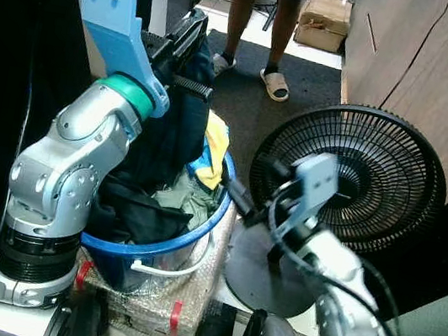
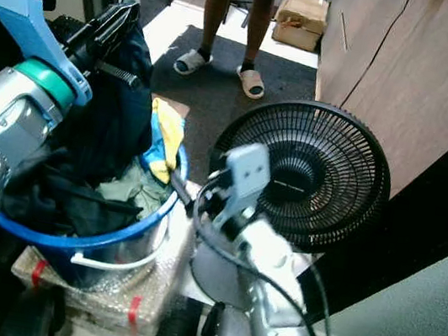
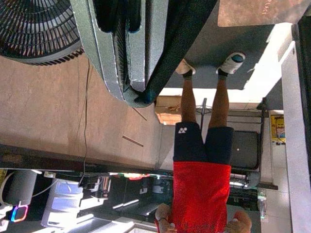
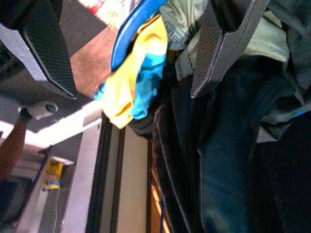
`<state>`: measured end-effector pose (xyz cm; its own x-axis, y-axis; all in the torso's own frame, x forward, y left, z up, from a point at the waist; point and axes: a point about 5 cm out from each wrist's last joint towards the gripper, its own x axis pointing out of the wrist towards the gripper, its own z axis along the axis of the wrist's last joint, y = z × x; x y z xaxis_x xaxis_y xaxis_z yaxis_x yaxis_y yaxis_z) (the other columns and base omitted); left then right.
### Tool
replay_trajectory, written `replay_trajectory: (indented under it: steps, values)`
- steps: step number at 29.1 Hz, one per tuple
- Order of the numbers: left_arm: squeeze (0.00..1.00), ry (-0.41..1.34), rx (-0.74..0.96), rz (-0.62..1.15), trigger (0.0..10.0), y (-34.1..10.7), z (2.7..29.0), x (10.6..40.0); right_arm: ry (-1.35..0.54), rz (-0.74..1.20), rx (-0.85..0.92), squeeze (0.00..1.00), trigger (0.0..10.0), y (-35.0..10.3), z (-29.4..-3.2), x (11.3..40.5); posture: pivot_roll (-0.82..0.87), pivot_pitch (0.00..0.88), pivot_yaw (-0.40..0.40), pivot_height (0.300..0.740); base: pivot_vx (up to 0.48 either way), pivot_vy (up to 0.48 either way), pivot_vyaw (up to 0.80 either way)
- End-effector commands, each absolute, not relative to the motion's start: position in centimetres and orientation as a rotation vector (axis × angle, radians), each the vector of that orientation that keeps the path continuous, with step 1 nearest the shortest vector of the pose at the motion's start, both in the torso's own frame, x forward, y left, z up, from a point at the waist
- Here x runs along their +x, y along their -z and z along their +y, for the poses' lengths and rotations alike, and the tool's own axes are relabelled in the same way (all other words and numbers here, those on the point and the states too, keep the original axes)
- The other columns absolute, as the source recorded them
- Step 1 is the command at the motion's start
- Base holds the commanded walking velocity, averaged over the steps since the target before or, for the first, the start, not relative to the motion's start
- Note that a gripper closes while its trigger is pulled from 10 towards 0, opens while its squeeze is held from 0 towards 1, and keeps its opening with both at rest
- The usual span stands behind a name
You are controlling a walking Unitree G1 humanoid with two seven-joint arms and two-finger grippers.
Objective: Clothes washing
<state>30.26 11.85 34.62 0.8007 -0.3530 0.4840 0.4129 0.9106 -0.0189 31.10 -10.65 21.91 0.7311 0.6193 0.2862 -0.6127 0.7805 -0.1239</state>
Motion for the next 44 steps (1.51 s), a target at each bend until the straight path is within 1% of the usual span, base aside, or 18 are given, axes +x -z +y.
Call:
replay_trajectory:
  steps: [1, 3, 8, 10, 11, 13, 19, 20, 21, 22, 24, 25, 26, 27, 29, 30, 37, 44]
  values:
    - [0.0, 0.425, -0.12, -0.502, 10.0, -34.7, 11.6, 30.0, -0.651, -0.35, -0.029, 0.0, 10.0, -22.8, -11.5, 31.1, 0.14, 0.065, -0.037, 0.483, 0.0, 0.0, 0.0]
    - [0.0, 0.425, -0.115, -0.507, 10.0, -34.4, 11.4, 30.0, -0.565, -0.383, -0.085, 0.0, 10.0, -23.9, -13.8, 31.8, 0.13, 0.065, -0.032, 0.483, 0.0, 0.0, 0.0]
    - [0.0, 0.421, -0.112, -0.51, 10.0, -34.3, 11.2, 30.0, -0.552, -0.376, -0.095, 0.0, 10.0, -23.7, -14.2, 32.2, 0.13, 0.065, -0.032, 0.483, 0.0, 0.0, 0.0]
    - [0.0, 0.415, -0.113, -0.508, 10.0, -34.1, 10.9, 30.2, -0.671, -0.332, -0.059, 0.0, 10.0, -22.9, -11.7, 33.5, 0.13, 0.068, -0.026, 0.483, 0.0, 0.0, 0.0]
    - [0.0, 0.415, -0.113, -0.508, 10.0, -34.1, 10.9, 30.2, -0.671, -0.332, -0.059, 0.0, 10.0, -22.9, -11.7, 33.5, 0.13, 0.068, -0.026, 0.483, 0.0, 0.0, 0.0]
    - [0.0, 0.398, -0.113, -0.503, 10.0, -33.9, 10.9, 30.3, -0.831, -0.315, -0.02, 0.0, 10.0, -23.0, -7.8, 34.2, 0.16, 0.076, -0.046, 0.483, 0.0, 0.0, 0.0]
    - [0.0, 0.417, -0.133, -0.466, 10.0, -33.1, 11.4, 30.3, -0.917, -0.317, -0.001, 0.0, 10.0, -23.5, -5.5, 34.1, 0.18, 0.077, -0.06, 0.483, 0.0, 0.0, 0.0]
    - [0.0, 0.496, -0.148, -0.434, 10.0, -32.4, 11.6, 29.9, -0.944, -0.322, 0.009, 0.0, 10.0, -23.7, -5.0, 33.8, 0.19, 0.079, -0.072, 0.483, 0.0, 0.0, 0.0]
    - [0.0, 0.496, -0.148, -0.434, 10.0, -32.4, 11.6, 29.9, -0.944, -0.322, 0.009, 0.0, 10.0, -23.7, -5.0, 33.8, 0.19, 0.079, -0.072, 0.483, 0.0, 0.0, 0.0]
    - [0.0, 0.574, -0.169, -0.415, 10.0, -32.0, 11.5, 29.2, -0.96, -0.325, 0.019, 0.0, 10.0, -23.7, -4.8, 33.5, 0.18, 0.08, -0.069, 0.483, 0.0, 0.0, 0.0]
    - [0.0, 0.574, -0.169, -0.415, 10.0, -32.0, 11.5, 29.2, -0.96, -0.325, 0.019, 0.0, 10.0, -23.7, -4.8, 33.5, 0.18, 0.08, -0.069, 0.483, 0.0, 0.0, 0.0]
    - [0.0, 0.629, -0.182, -0.406, 10.0, -31.8, 11.4, 28.6, -0.969, -0.327, 0.024, 0.0, 10.0, -23.7, -4.7, 33.3, 0.18, 0.08, -0.069, 0.483, 0.0, 0.0, 0.0]
    - [0.0, 0.629, -0.182, -0.406, 10.0, -31.8, 11.4, 28.6, -0.969, -0.327, 0.024, 0.0, 10.0, -23.7, -4.7, 33.3, 0.18, 0.08, -0.069, 0.483, 0.0, 0.0, 0.0]
    - [0.0, 0.69, -0.203, -0.396, 10.0, -31.5, 10.9, 27.6, -0.966, -0.325, 0.024, 0.0, 10.0, -23.6, -5.2, 33.0, 0.16, 0.079, -0.058, 0.483, 0.0, 0.0, 0.0]
    - [0.0, 0.69, -0.203, -0.396, 10.0, -31.5, 10.9, 27.6, -0.966, -0.325, 0.024, 0.0, 10.0, -23.6, -5.2, 33.0, 0.16, 0.079, -0.058, 0.483, 0.0, 0.0, 0.0]
    - [0.0, 0.725, -0.228, -0.383, 10.0, -31.3, 10.6, 26.9, -0.96, -0.323, 0.021, 0.0, 10.0, -23.3, -5.6, 32.9, 0.15, 0.077, -0.051, 0.483, 0.0, 0.0, 0.0]
    - [0.0, 0.774, -0.3, -0.337, 10.0, -30.4, 10.6, 25.7, -0.948, -0.322, 0.02, 0.0, 10.0, -22.8, -6.2, 32.6, 0.14, 0.076, -0.046, 0.483, 0.0, 0.0, 0.0]
    - [0.0, 0.775, -0.347, -0.335, 10.0, -30.5, 11.0, 25.4, -0.991, -0.342, 0.038, 0.0, 10.0, -23.3, -5.1, 32.1, 0.14, 0.067, -0.045, 0.483, 0.0, 0.0, 0.0]
